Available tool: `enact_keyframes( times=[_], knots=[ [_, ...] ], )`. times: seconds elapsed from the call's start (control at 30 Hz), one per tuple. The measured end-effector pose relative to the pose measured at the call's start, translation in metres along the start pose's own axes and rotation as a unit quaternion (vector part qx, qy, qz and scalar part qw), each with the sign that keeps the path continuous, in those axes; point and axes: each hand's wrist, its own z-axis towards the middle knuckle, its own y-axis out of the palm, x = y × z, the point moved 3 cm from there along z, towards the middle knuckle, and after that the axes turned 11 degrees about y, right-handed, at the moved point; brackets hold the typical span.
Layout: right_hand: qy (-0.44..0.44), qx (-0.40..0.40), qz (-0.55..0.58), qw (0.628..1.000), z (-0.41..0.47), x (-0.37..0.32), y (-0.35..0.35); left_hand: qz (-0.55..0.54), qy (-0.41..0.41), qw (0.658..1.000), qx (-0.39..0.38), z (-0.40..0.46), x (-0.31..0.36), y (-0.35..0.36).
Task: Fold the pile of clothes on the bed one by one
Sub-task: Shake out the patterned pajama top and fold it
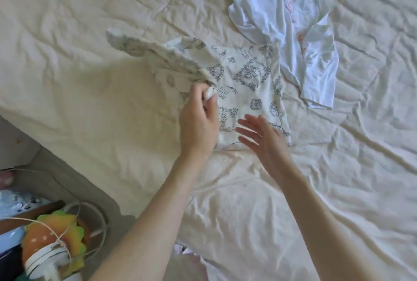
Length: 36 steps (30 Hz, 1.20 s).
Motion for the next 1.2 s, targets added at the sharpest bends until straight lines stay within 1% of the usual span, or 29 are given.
enact_keyframes(
  times=[0.07, 0.1, 0.17, 0.2, 0.23, 0.27, 0.33, 0.4, 0.47, 0.53, 0.57, 0.67, 0.7, 0.73, 0.77, 0.8, 0.9, 0.93, 1.0, 1.07, 1.13, 1.2],
  knots=[
    [-0.012, 0.03, 0.049, 0.998, -0.001, -0.015, -0.028, 0.001, 0.042, 0.991, -0.125, -0.015, 0.015, 0.043],
    [-0.012, 0.042, 0.046, 0.998, 0.0, -0.02, -0.041, -0.007, 0.047, 0.98, -0.194, -0.026, 0.018, 0.06],
    [0.0, 0.063, -0.009, 0.998, 0.004, -0.023, -0.058, -0.029, 0.045, 0.949, -0.311, -0.051, 0.015, 0.082],
    [0.013, 0.073, -0.046, 0.996, 0.007, -0.022, -0.062, -0.026, 0.052, 0.939, -0.339, -0.061, 0.01, 0.085],
    [0.028, 0.083, -0.083, 0.993, 0.012, -0.018, -0.063, 0.0, 0.063, 0.936, -0.345, -0.068, 0.003, 0.083],
    [0.047, 0.097, -0.113, 0.988, 0.018, -0.015, -0.063, 0.045, 0.078, 0.938, -0.335, -0.072, -0.005, 0.077],
    [0.084, 0.137, -0.13, 0.978, 0.031, -0.01, -0.057, 0.149, 0.1, 0.94, -0.291, -0.075, -0.023, 0.058],
    [0.108, 0.168, -0.124, 0.972, 0.043, -0.008, -0.049, 0.219, 0.074, 0.937, -0.261, -0.073, -0.041, 0.037],
    [0.106, 0.184, -0.16, 0.964, 0.051, -0.011, -0.041, 0.242, 0.027, 0.935, -0.258, -0.068, -0.057, 0.023],
    [0.049, 0.211, -0.222, 0.951, 0.051, -0.022, -0.038, 0.237, 0.01, 0.931, -0.278, -0.064, -0.067, 0.02],
    [0.002, 0.228, -0.25, 0.941, 0.048, -0.031, -0.037, 0.235, 0.022, 0.928, -0.288, -0.062, -0.068, 0.022],
    [-0.174, 0.265, -0.323, 0.892, 0.021, -0.059, -0.043, 0.235, 0.103, 0.914, -0.315, -0.061, -0.065, 0.035],
    [-0.214, 0.269, -0.336, 0.877, 0.011, -0.061, -0.048, 0.233, 0.126, 0.909, -0.323, -0.063, -0.064, 0.04],
    [-0.237, 0.273, -0.347, 0.865, 0.004, -0.058, -0.055, 0.229, 0.14, 0.905, -0.33, -0.066, -0.064, 0.045],
    [-0.236, 0.279, -0.356, 0.86, 0.001, -0.05, -0.064, 0.226, 0.147, 0.902, -0.337, -0.069, -0.064, 0.048],
    [-0.213, 0.288, -0.358, 0.862, 0.001, -0.039, -0.075, 0.226, 0.154, 0.898, -0.346, -0.072, -0.065, 0.05],
    [-0.085, 0.327, -0.331, 0.881, 0.019, -0.01, -0.101, 0.243, 0.185, 0.873, -0.38, -0.08, -0.07, 0.053],
    [-0.048, 0.328, -0.321, 0.887, 0.025, -0.005, -0.105, 0.253, 0.188, 0.866, -0.389, -0.082, -0.073, 0.052],
    [-0.001, 0.298, -0.283, 0.912, 0.036, -0.002, -0.105, 0.27, 0.175, 0.86, -0.396, -0.085, -0.08, 0.05],
    [0.011, 0.278, -0.247, 0.928, 0.042, -0.002, -0.103, 0.292, 0.159, 0.853, -0.402, -0.089, -0.087, 0.047],
    [0.006, 0.275, -0.252, 0.928, 0.043, -0.001, -0.102, 0.318, 0.152, 0.843, -0.407, -0.092, -0.094, 0.048],
    [0.01, 0.252, -0.242, 0.937, 0.042, 0.004, -0.1, 0.344, 0.145, 0.826, -0.422, -0.09, -0.101, 0.053]
  ],
)
